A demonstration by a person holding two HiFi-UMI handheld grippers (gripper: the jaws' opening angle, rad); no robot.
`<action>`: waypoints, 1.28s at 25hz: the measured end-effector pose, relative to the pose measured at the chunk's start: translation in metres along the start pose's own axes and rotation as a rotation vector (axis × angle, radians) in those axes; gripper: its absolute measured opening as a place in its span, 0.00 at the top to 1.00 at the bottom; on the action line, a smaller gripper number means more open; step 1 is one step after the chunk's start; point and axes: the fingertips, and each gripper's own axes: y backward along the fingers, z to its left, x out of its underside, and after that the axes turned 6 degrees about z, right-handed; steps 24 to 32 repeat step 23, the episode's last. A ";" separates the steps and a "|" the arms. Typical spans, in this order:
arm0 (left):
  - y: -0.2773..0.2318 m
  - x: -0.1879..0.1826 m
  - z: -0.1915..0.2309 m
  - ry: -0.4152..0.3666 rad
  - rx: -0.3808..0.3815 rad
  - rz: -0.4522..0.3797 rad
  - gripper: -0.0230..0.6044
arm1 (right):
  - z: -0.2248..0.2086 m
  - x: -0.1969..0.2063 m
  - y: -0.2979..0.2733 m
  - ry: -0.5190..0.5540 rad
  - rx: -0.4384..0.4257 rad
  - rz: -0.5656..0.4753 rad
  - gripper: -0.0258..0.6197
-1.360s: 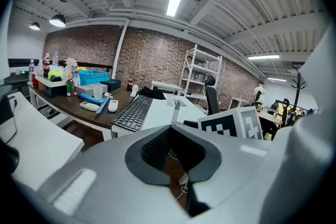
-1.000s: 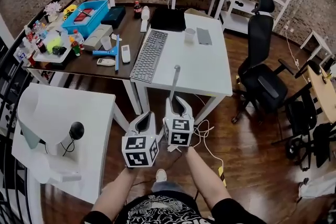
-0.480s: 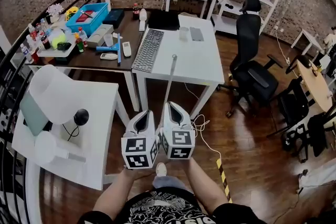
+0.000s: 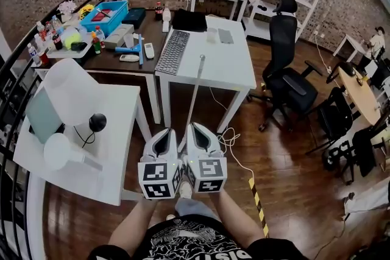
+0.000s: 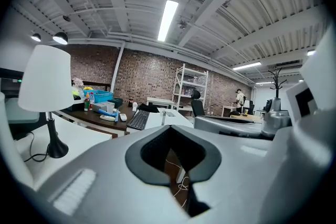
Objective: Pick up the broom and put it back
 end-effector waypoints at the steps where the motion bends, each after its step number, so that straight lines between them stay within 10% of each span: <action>1: 0.005 0.002 0.000 -0.005 0.002 0.000 0.95 | 0.004 0.001 0.005 0.003 -0.002 -0.001 0.96; 32: 0.060 0.031 -0.023 -0.039 0.054 -0.002 0.96 | 0.030 0.034 0.062 -0.011 -0.033 0.032 0.96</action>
